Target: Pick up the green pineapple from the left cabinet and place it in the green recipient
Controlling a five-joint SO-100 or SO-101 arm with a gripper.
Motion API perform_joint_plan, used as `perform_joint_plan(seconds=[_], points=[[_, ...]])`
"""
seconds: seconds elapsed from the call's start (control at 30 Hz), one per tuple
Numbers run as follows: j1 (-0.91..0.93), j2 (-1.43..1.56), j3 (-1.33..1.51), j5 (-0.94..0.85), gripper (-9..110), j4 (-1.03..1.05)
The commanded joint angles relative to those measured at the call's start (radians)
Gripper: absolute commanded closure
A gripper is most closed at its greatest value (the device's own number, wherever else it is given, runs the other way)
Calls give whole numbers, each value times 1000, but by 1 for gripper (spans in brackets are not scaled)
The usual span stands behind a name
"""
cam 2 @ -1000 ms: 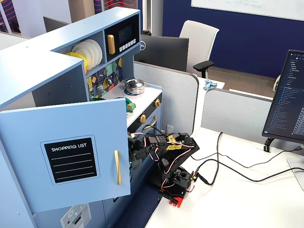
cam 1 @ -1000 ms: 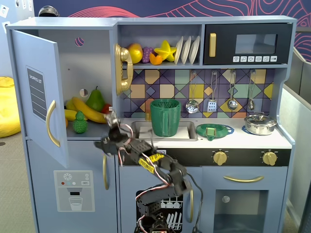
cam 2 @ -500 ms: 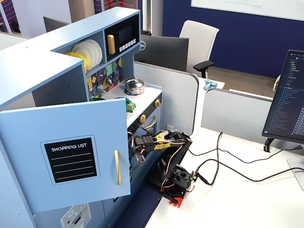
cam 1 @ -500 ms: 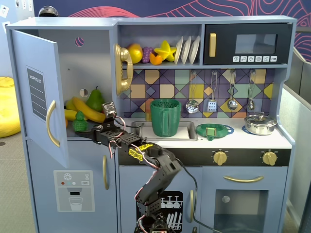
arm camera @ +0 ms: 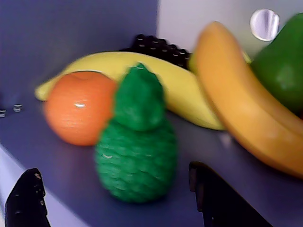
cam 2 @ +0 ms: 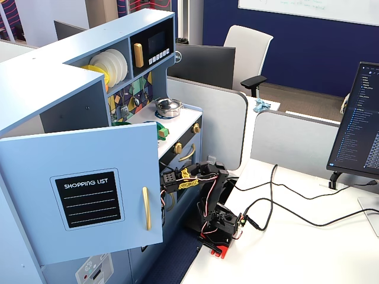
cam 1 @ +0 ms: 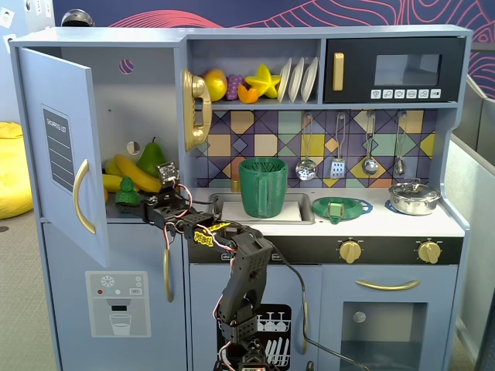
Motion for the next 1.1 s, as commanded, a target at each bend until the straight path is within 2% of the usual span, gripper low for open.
perform_joint_plan(seconds=[0.0,1.07], points=[[26,-21,-87,9,69,-60],[-6,-330,-387,43,73,-100]])
